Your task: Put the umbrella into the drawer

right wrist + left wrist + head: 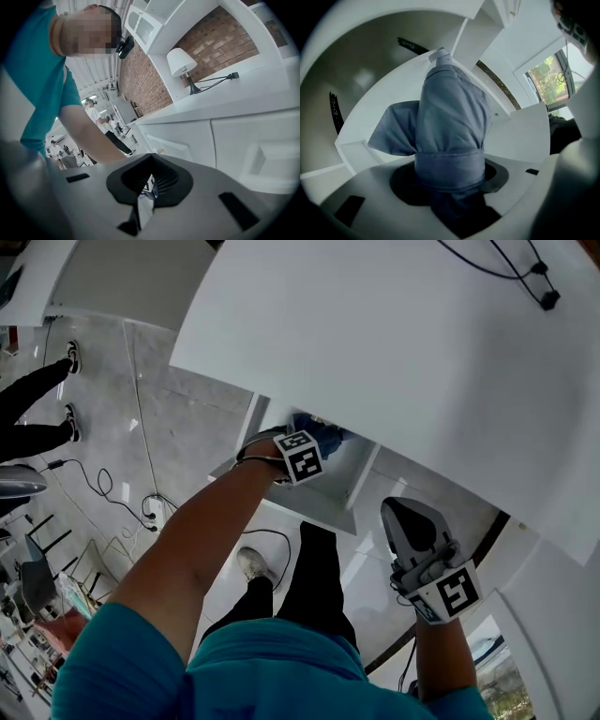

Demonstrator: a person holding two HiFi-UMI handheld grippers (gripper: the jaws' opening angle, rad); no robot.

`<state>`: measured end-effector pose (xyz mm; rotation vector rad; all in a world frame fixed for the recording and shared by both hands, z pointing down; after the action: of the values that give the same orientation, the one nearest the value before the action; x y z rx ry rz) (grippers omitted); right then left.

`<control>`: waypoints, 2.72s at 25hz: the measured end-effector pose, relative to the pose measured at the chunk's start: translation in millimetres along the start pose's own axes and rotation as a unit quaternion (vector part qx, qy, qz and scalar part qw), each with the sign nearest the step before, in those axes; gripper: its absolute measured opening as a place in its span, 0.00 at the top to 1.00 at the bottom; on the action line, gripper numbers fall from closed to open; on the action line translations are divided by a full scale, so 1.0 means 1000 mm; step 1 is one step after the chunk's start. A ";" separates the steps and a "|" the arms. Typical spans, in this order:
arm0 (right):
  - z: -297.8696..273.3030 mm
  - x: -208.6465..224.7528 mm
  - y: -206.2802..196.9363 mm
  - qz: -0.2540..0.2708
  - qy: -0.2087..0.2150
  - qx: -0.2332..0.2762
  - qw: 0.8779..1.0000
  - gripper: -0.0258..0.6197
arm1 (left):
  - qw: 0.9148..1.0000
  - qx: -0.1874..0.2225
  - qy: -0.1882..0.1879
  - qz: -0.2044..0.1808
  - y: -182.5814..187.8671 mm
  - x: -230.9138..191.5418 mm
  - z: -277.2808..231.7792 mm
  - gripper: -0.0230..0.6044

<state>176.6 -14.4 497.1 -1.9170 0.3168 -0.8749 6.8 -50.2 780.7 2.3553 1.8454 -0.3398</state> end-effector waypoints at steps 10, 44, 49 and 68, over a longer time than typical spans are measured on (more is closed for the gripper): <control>0.003 0.003 -0.011 0.002 -0.012 -0.023 1.000 0.93 | 0.999 0.004 0.000 0.053 0.005 -0.014 -0.048 0.56; -0.054 -0.083 0.062 0.054 0.062 -0.031 0.996 0.93 | 0.928 0.305 0.061 0.204 -0.048 0.002 0.165 0.45; -0.079 -0.120 0.097 0.074 0.107 -0.041 0.991 0.93 | 0.887 0.378 0.096 0.246 -0.091 0.020 0.259 0.51; -0.105 -0.287 0.220 0.159 0.181 -0.020 0.970 0.93 | 0.631 0.684 0.222 0.291 -0.281 0.201 0.558 0.93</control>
<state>-67.8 -35.8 211.3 -1.6722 0.8420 -1.0007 -273.1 73.7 200.8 4.0702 0.5274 -1.6330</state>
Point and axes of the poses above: the fingertips, and each gripper's own axes: z backward along the fingers, x to its right, y out of its top, the point moved 3 cm from there along z, backward along the fingers, and after that the axes turned 4 degrees about x, right-handed, at the moved point
